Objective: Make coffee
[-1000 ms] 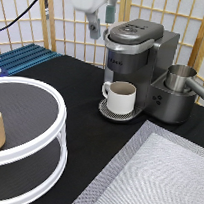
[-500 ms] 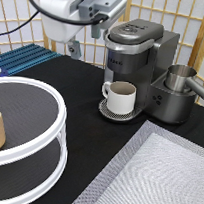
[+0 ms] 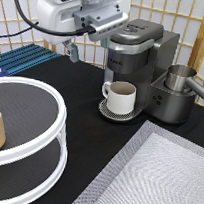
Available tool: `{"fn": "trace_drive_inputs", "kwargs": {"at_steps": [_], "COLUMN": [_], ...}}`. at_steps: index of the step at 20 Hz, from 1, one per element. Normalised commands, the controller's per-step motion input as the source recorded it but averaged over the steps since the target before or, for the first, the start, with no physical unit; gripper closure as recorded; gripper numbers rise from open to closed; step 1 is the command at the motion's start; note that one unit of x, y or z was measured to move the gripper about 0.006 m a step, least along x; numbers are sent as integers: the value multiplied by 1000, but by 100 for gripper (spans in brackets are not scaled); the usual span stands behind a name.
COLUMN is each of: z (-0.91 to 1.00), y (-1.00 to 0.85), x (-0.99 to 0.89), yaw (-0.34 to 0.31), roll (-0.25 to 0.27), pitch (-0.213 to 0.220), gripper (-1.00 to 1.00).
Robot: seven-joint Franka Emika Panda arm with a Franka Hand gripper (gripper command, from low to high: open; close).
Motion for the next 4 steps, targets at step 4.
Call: {"fn": "trace_drive_inputs", "kwargs": {"at_steps": [4], "z": [0], "y": [0], "x": [0], "yaw": [0], "roll": [0], "pitch": [0], "gripper": [-100]}}
